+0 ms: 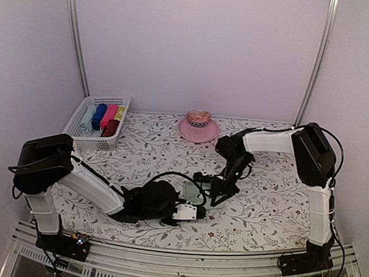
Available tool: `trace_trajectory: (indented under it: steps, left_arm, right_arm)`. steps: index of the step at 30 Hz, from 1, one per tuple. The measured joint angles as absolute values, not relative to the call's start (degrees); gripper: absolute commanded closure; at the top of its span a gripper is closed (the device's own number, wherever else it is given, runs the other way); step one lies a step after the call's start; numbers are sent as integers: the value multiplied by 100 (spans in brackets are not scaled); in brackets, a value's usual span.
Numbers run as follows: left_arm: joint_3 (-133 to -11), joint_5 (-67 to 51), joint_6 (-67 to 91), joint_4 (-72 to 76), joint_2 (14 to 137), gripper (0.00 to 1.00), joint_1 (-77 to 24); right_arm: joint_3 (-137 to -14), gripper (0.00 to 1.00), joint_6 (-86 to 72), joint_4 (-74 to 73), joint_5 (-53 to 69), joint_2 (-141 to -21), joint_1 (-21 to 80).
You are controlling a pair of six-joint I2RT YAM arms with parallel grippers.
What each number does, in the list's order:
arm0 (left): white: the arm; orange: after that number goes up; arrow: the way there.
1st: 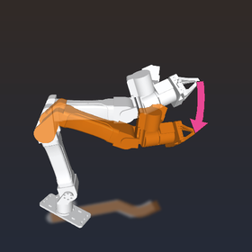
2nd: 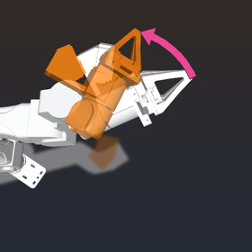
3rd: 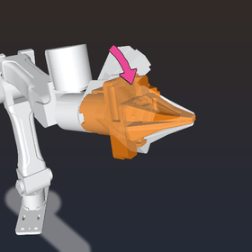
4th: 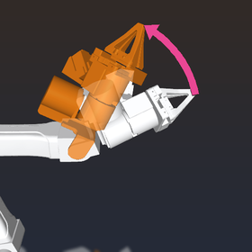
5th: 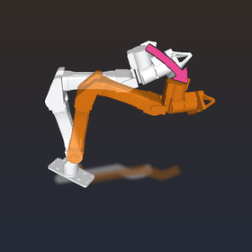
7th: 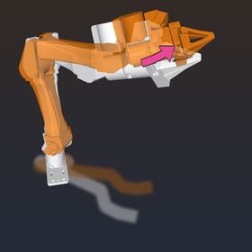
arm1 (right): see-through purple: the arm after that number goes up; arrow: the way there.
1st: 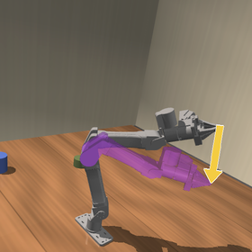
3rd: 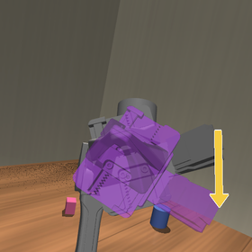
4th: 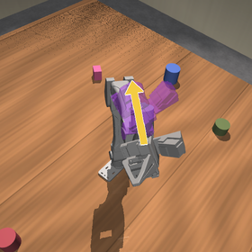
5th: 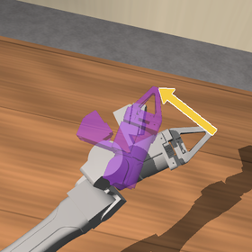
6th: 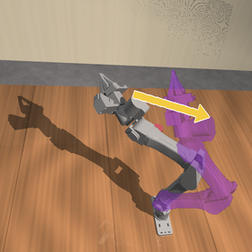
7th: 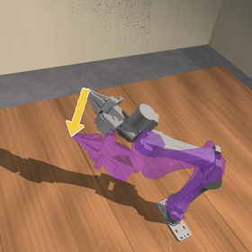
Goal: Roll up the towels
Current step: Roll the towel at the center of the board.
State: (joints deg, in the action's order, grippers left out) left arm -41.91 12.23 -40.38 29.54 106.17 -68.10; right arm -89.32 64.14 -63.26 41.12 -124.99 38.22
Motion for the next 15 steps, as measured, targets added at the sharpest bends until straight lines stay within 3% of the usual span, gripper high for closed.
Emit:
trace_trajectory:
  steps: [3, 11, 15]
  left_arm:
    - [-4259, 1210, -4005, 2853, 10634, 90, -6812]
    - [-4574, 832, -3476, 2311, 10676, 90, -6764]
    - [-4615, 445, -3026, 2193, 10669, 90, -6608]
  right_arm:
    - [-8932, 72, 6412, -6326, 4108, -12499, 3817]
    - [-8447, 44, 6462, -5975, 4042, -12090, 3785]
    - [-7815, 37, 6600, -5505, 3892, -11332, 3780]
